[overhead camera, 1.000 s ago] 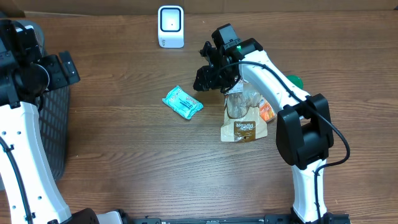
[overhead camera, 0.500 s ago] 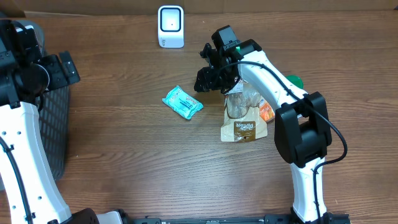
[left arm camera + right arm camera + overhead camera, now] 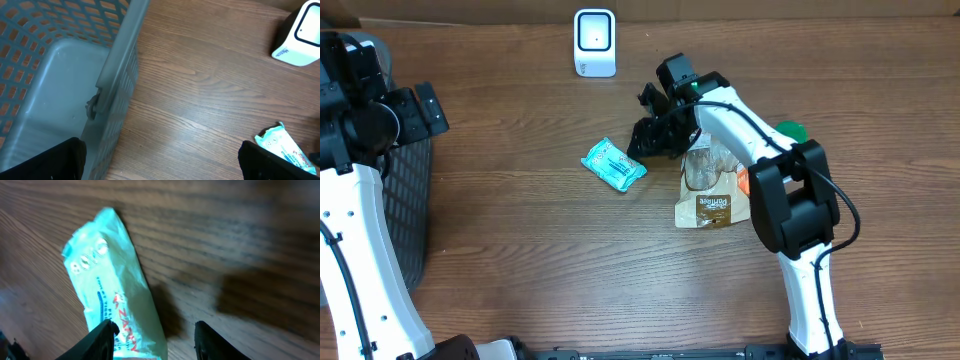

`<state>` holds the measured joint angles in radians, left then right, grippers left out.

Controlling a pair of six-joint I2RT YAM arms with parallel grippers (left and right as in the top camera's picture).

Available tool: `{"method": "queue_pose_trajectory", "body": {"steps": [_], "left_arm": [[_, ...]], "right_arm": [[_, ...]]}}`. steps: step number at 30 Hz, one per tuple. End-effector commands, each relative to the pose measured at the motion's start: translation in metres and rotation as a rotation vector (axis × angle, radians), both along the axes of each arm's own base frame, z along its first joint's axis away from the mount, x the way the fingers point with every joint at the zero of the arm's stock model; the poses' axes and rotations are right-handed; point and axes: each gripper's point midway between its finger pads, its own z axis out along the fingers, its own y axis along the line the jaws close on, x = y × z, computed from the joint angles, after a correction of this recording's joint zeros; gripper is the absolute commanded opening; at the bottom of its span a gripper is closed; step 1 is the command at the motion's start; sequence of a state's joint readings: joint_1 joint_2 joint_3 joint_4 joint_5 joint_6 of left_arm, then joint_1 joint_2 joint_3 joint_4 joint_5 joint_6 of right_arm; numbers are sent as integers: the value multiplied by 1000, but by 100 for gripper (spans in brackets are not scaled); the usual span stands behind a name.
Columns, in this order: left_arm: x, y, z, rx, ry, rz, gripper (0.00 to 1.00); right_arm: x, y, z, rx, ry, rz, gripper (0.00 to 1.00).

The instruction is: Scan the item barcode

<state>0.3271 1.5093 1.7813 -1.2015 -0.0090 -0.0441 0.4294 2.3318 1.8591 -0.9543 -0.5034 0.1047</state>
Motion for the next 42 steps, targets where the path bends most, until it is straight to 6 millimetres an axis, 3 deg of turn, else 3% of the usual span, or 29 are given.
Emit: {"method": "queue_pose_trajectory", "body": {"steps": [1, 10, 13, 16, 21, 26, 31, 35, 40, 42], "left_arm": [[2, 1, 7, 20, -14, -18, 100], [2, 1, 7, 20, -14, -18, 99], [2, 1, 7, 20, -14, -18, 100], [2, 1, 7, 20, -14, -18, 99], [2, 1, 7, 20, -14, -18, 100], [2, 1, 7, 20, -14, -18, 100], [2, 1, 7, 20, -14, -18, 100], [2, 1, 7, 20, -14, -18, 99], [2, 1, 7, 20, -14, -18, 100], [2, 1, 7, 20, -14, -18, 100]], "right_arm": [[-15, 13, -10, 16, 43, 30, 49], [-41, 11, -43, -14, 112, 30, 43], [-43, 11, -48, -19, 122, 12, 29], [-43, 12, -48, -17, 117, 14, 4], [-41, 12, -45, -16, 117, 13, 4], [-27, 9, -16, -22, 79, -3, 4], [-4, -8, 36, -168, -111, -53, 4], [3, -23, 72, -374, -317, -96, 4], [9, -45, 87, -760, -577, -173, 4], [9, -45, 87, -874, -677, -194, 4]]}}
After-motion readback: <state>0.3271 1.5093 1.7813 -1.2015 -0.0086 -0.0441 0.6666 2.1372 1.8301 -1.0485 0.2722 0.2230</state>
